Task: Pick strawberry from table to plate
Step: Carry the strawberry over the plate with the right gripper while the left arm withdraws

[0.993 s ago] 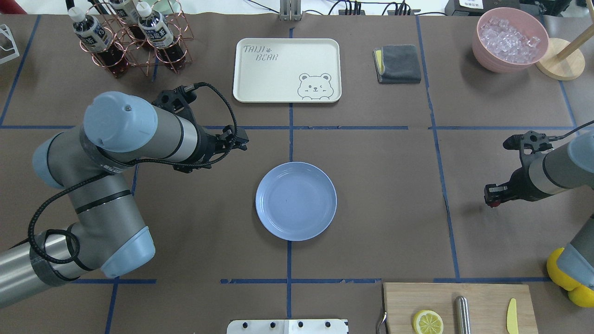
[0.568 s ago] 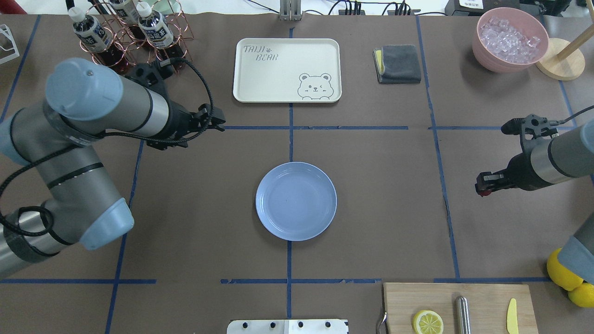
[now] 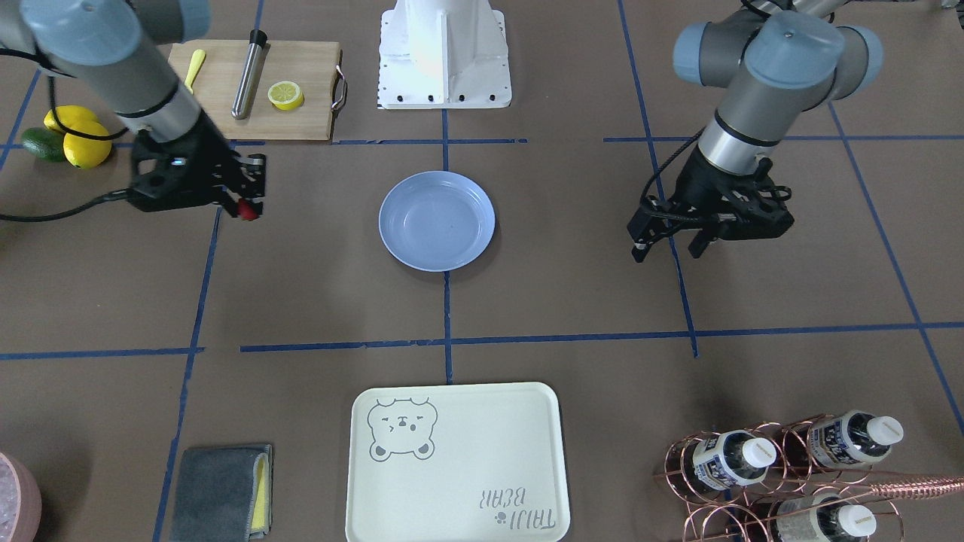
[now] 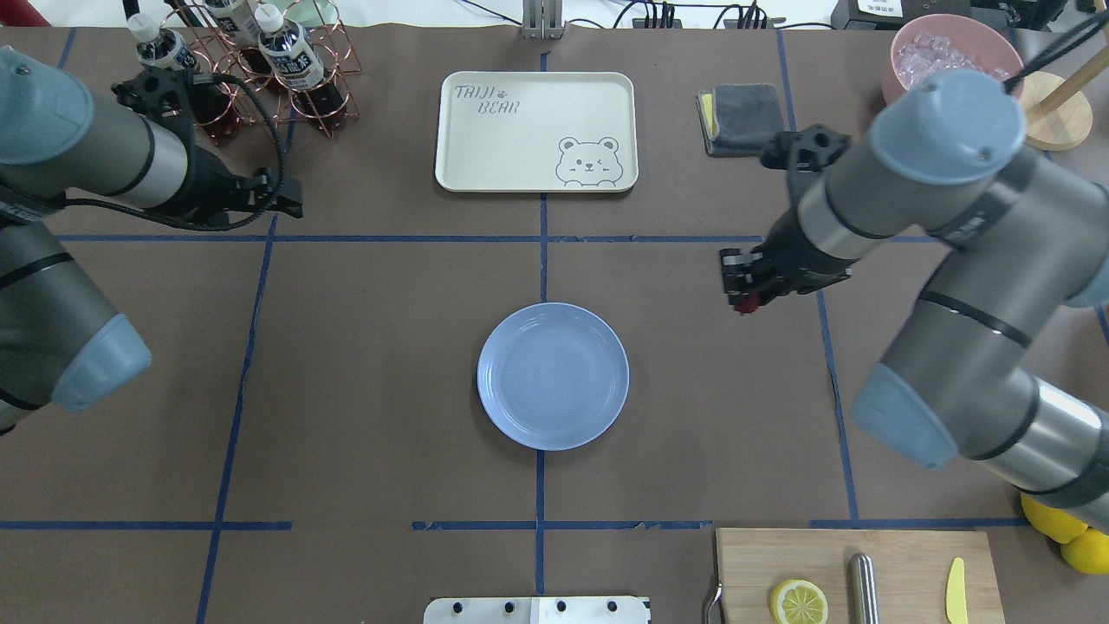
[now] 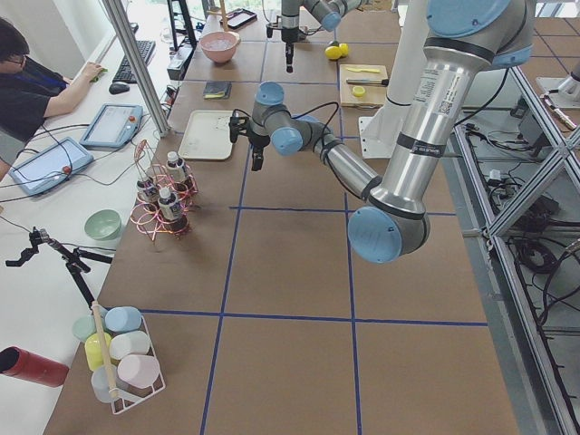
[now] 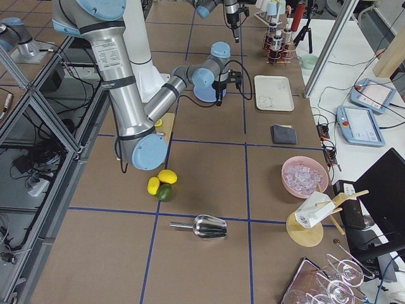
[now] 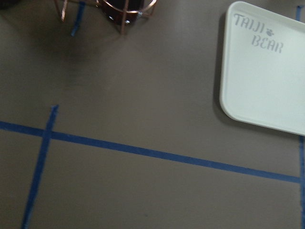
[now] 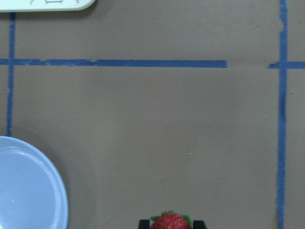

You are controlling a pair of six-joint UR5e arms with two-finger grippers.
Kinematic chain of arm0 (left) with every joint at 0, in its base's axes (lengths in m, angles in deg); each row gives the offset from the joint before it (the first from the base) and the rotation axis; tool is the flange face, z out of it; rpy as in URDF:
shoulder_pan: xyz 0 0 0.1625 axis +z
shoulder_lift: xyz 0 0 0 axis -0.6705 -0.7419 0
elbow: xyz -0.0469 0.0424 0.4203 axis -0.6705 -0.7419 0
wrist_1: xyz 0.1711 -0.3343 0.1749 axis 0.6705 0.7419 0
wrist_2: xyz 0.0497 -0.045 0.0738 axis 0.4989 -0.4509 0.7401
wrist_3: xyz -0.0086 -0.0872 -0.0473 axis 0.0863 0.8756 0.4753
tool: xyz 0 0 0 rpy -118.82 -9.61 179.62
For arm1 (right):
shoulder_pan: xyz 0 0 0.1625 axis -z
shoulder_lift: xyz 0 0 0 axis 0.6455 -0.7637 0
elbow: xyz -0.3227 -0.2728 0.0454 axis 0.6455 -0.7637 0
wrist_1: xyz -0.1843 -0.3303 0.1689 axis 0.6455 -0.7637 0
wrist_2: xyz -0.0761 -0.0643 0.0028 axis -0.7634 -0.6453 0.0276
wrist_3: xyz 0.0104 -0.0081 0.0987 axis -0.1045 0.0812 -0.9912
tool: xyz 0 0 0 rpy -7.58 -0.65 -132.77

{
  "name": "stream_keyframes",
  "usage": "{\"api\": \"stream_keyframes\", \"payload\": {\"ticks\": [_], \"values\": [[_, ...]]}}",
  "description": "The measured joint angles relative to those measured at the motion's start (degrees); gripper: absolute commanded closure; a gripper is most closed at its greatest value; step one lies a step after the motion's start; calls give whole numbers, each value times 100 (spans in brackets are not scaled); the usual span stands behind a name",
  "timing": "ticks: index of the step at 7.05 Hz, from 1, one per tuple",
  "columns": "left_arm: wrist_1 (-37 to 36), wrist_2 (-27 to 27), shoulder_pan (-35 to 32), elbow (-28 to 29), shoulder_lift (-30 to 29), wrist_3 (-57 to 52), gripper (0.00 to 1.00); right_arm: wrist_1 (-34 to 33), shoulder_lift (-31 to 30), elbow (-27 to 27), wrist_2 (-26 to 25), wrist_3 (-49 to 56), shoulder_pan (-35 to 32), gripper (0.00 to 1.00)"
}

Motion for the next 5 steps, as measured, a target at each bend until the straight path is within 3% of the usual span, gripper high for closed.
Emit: {"api": "stream_keyframes", "payload": {"ticks": [2,5], "values": [[-5,-142,-547,67,427,-1217,0,-180,934,-588,-574,-479,654,100],[-13,-340,-1197,110,839,-2458,0,98,1568,-1541,-1270,-685,1350,100]]}}
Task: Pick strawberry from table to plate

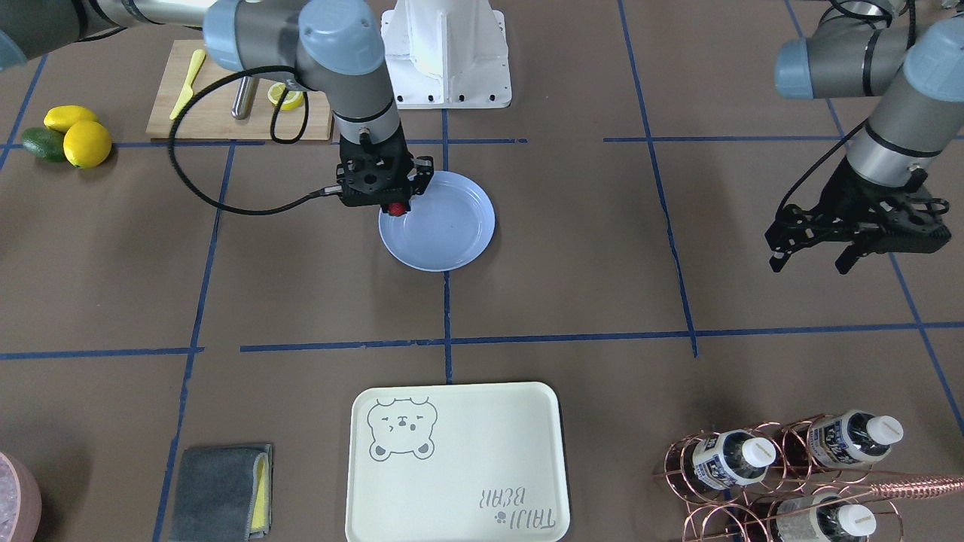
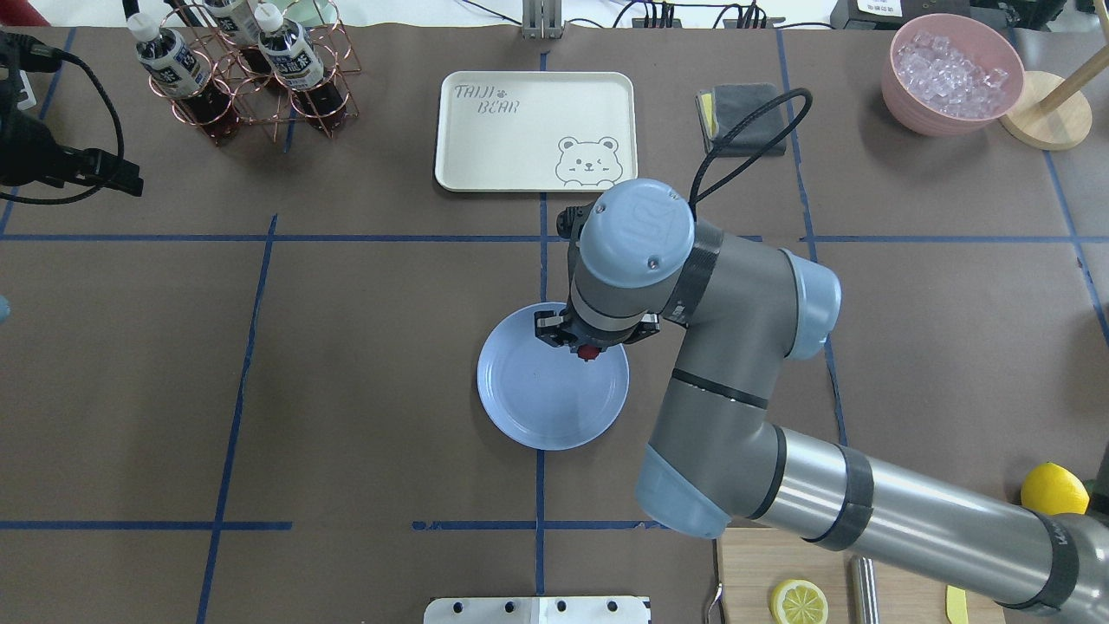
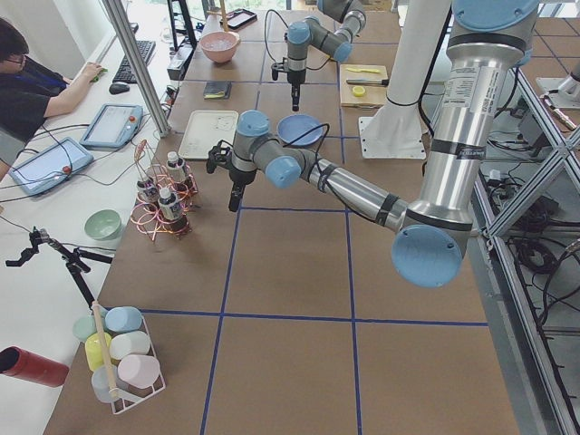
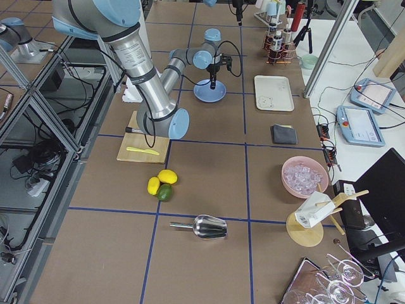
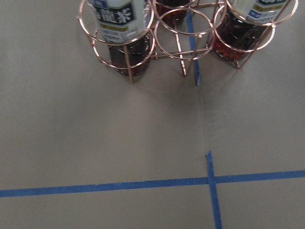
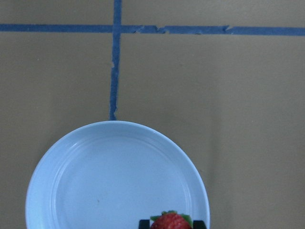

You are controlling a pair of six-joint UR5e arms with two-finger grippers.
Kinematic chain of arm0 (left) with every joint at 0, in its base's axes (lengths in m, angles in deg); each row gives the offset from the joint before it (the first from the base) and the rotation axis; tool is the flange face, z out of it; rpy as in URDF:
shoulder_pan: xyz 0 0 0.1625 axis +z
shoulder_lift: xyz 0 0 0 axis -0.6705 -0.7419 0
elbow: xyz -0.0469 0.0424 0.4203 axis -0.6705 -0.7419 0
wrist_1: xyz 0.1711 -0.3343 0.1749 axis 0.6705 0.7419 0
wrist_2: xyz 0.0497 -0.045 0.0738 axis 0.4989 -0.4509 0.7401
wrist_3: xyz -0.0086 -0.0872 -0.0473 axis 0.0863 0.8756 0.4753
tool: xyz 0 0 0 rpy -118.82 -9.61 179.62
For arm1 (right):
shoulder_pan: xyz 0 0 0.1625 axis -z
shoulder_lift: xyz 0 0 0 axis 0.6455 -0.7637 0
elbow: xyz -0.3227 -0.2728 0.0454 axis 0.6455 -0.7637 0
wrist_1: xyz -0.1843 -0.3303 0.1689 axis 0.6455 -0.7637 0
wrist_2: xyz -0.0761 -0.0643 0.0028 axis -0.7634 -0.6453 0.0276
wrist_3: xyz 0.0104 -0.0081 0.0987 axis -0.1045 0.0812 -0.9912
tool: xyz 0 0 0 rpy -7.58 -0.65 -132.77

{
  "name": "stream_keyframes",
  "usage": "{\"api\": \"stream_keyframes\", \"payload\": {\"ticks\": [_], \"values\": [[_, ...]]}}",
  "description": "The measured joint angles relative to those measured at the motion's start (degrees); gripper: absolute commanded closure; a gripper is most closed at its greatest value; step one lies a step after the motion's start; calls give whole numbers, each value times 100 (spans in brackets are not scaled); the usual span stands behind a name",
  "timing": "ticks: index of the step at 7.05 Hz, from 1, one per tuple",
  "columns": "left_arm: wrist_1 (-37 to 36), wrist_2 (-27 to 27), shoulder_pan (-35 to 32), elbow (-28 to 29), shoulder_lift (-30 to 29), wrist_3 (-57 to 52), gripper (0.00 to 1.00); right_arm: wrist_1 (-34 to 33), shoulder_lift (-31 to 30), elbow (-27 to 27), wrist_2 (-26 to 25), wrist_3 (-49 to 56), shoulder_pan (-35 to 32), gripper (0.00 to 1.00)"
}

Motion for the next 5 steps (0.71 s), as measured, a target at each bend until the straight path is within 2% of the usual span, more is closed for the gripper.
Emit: {"api": "stream_keyframes", "payload": {"ticks": [2,5], "values": [[1,-12,-176,33,97,-304,0,486,103,-474,-157,-40,156,100],[7,-21,-527,107,318,-910,0,628,195,-684,-178,-49,198,100]]}}
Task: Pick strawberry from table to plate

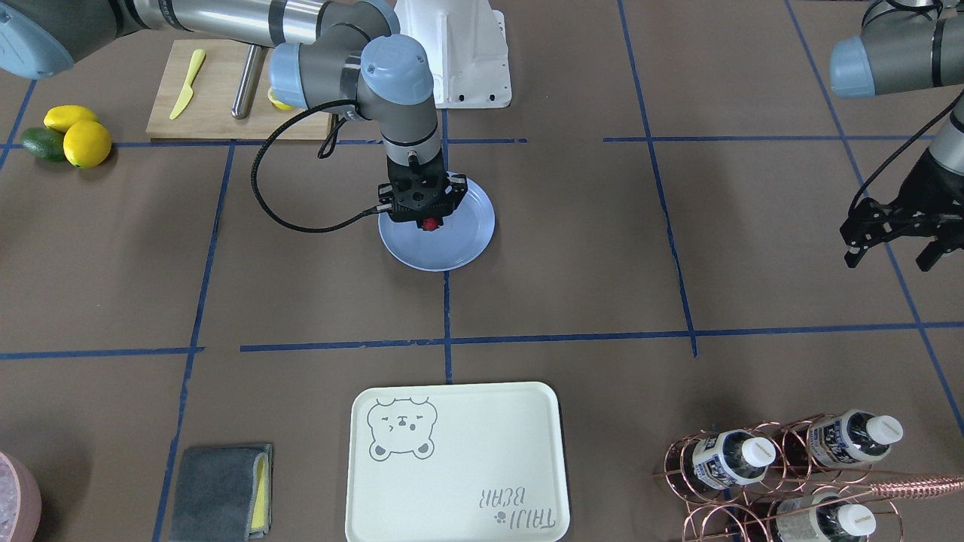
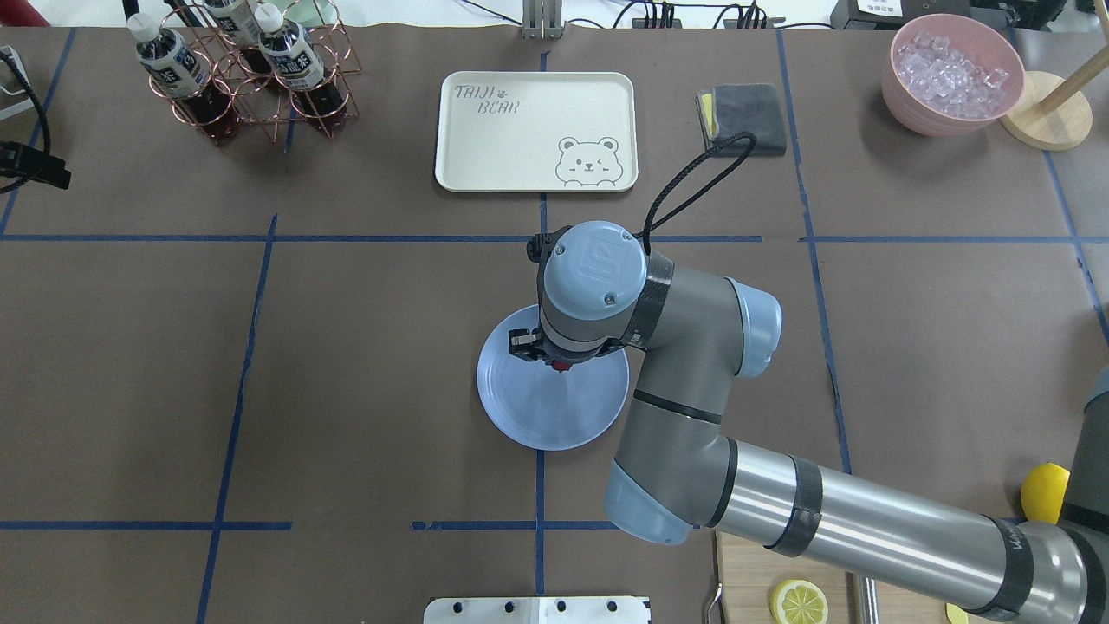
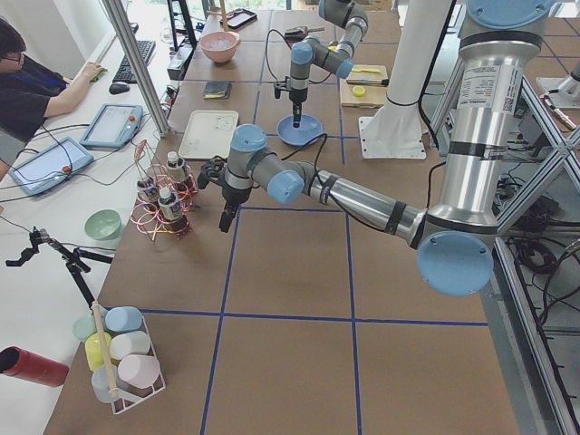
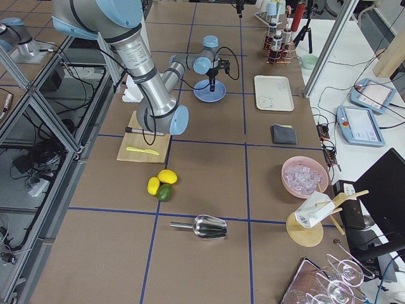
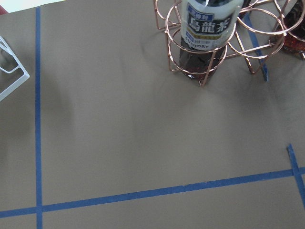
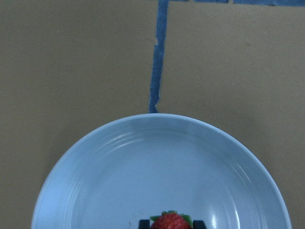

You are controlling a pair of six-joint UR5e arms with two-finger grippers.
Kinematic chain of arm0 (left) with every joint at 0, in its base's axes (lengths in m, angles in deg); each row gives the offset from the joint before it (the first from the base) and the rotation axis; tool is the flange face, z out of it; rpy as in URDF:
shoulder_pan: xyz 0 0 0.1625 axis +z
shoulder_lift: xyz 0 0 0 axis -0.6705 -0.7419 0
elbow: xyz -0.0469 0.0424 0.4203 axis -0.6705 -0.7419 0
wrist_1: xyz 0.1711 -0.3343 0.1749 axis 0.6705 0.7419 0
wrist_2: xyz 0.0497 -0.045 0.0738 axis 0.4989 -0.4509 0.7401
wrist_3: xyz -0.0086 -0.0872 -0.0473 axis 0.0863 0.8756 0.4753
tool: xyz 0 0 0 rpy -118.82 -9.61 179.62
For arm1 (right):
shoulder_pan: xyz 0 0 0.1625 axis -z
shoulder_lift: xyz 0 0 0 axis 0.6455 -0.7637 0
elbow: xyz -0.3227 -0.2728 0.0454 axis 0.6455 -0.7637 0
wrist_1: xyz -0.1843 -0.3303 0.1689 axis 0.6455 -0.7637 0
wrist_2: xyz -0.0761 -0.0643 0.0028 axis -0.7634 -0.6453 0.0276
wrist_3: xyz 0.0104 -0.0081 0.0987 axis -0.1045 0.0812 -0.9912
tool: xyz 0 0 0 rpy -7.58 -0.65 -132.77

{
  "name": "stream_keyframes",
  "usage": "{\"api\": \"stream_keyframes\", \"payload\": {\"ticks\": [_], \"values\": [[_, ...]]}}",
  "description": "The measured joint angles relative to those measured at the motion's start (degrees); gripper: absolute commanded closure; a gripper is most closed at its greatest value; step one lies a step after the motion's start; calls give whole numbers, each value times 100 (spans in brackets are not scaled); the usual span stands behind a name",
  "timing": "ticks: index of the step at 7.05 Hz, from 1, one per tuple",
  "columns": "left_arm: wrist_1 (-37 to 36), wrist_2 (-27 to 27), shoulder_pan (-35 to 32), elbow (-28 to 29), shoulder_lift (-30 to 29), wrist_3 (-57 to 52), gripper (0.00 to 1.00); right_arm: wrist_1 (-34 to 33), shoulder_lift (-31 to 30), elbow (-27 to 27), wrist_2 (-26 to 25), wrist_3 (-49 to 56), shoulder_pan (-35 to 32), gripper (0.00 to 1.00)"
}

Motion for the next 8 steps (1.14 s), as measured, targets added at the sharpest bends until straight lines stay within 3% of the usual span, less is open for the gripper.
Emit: {"api": "stream_keyframes", "payload": {"ticks": [3,4,5,6,8], "values": [[12,-1,-249,159,121,-463,0,9,155,-220,-1,-3,25,98],[36,-1,-312,175,236,-579,0,11,185,-260,-1,-2,31,83],[47,-3,-356,178,301,-638,0,11,196,-275,-1,-3,37,11],[54,-5,-379,181,350,-662,0,14,197,-278,-1,-3,51,0],[61,-42,-395,157,457,-677,0,18,256,-240,1,-289,76,0]]}}
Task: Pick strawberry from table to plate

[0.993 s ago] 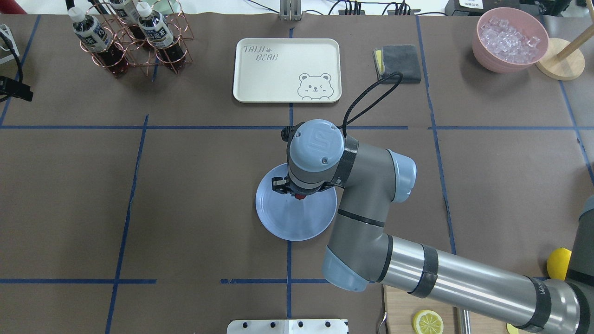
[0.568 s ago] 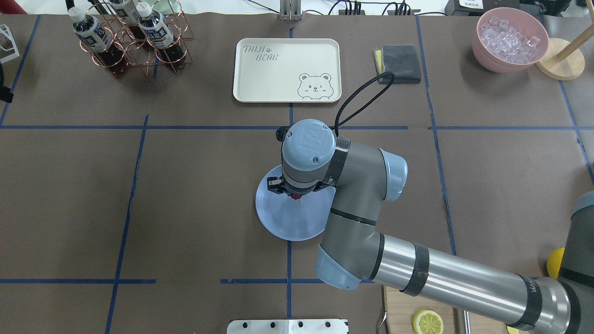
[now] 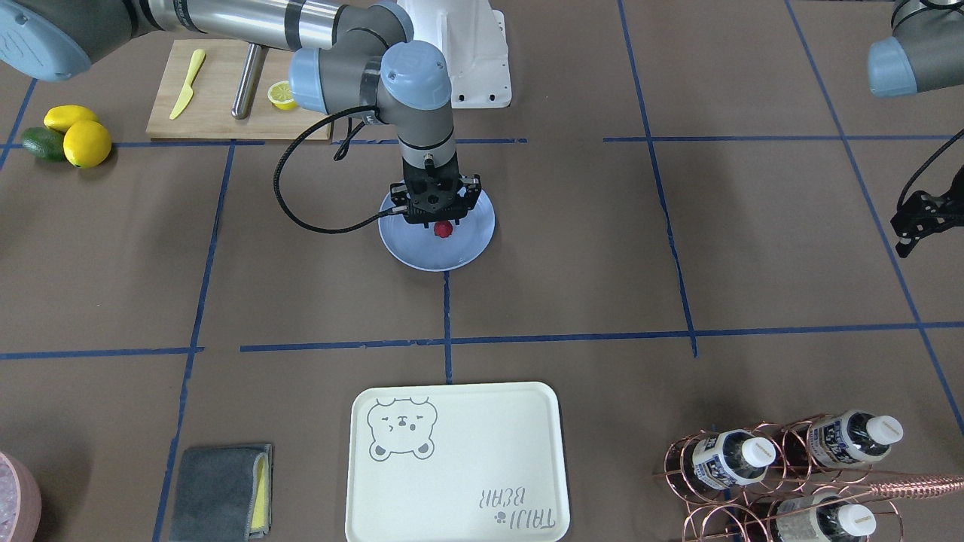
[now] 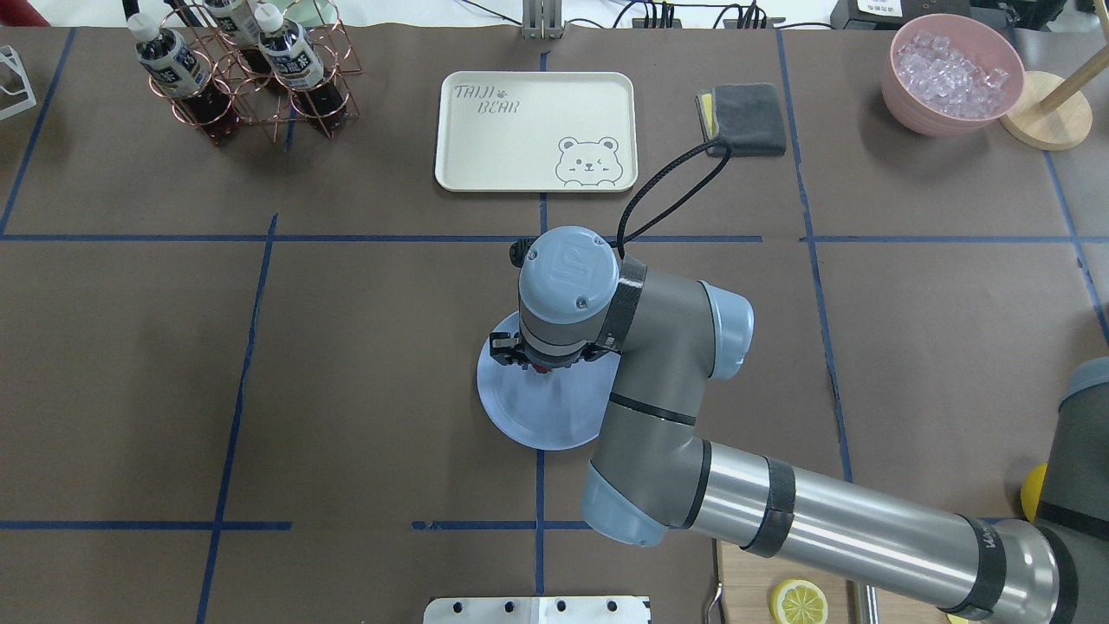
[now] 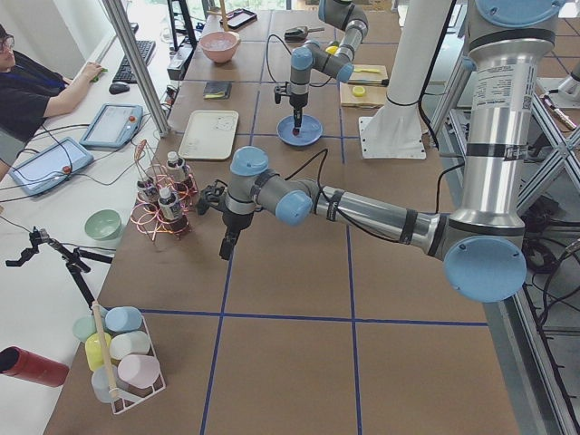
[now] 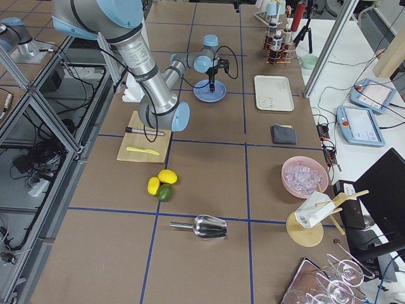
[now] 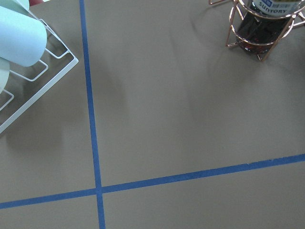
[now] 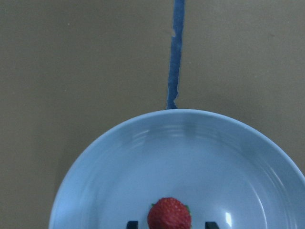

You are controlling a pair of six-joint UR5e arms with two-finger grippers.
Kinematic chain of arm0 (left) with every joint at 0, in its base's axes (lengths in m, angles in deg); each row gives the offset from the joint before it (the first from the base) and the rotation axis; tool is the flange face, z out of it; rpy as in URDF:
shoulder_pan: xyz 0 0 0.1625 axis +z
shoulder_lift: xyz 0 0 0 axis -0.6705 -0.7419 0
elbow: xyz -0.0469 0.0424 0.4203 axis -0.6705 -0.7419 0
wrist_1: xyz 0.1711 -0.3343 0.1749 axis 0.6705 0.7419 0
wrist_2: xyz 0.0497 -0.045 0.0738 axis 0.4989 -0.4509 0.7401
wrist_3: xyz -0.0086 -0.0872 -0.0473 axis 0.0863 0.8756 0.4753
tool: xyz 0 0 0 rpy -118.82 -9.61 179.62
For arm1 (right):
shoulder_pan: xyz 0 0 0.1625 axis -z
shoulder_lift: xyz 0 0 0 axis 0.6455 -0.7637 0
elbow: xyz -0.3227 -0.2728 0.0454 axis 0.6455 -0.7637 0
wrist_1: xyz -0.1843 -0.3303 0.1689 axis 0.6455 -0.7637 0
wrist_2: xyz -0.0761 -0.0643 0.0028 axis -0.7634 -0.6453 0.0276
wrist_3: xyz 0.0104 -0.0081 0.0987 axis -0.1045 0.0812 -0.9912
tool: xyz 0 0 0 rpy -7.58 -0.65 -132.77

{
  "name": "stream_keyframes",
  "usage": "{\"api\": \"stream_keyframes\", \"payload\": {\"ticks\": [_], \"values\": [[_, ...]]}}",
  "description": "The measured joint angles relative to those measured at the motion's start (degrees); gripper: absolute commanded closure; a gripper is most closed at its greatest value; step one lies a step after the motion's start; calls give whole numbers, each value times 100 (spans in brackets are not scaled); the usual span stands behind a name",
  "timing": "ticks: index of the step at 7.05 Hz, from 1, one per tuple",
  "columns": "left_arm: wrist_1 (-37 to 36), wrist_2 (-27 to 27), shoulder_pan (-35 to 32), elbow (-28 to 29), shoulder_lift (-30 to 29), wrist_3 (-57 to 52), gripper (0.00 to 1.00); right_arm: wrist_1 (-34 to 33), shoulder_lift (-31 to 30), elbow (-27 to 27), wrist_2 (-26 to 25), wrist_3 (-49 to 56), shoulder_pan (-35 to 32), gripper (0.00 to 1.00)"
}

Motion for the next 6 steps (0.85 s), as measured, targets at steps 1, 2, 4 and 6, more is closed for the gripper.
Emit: {"api": "stream_keyframes", "payload": {"ticks": [1,2,4,6], "values": [[1,-55,-10,1,23,-1,0,-21,22,69,6,-102,-12,0],[1,-85,-28,6,55,-13,0,-169,18,253,22,-127,-83,0],[-14,-399,-195,13,213,-245,0,-1011,-124,988,145,232,-520,0],[-54,-770,-352,20,349,-444,0,-1888,-703,1887,529,1470,-1382,0]]}}
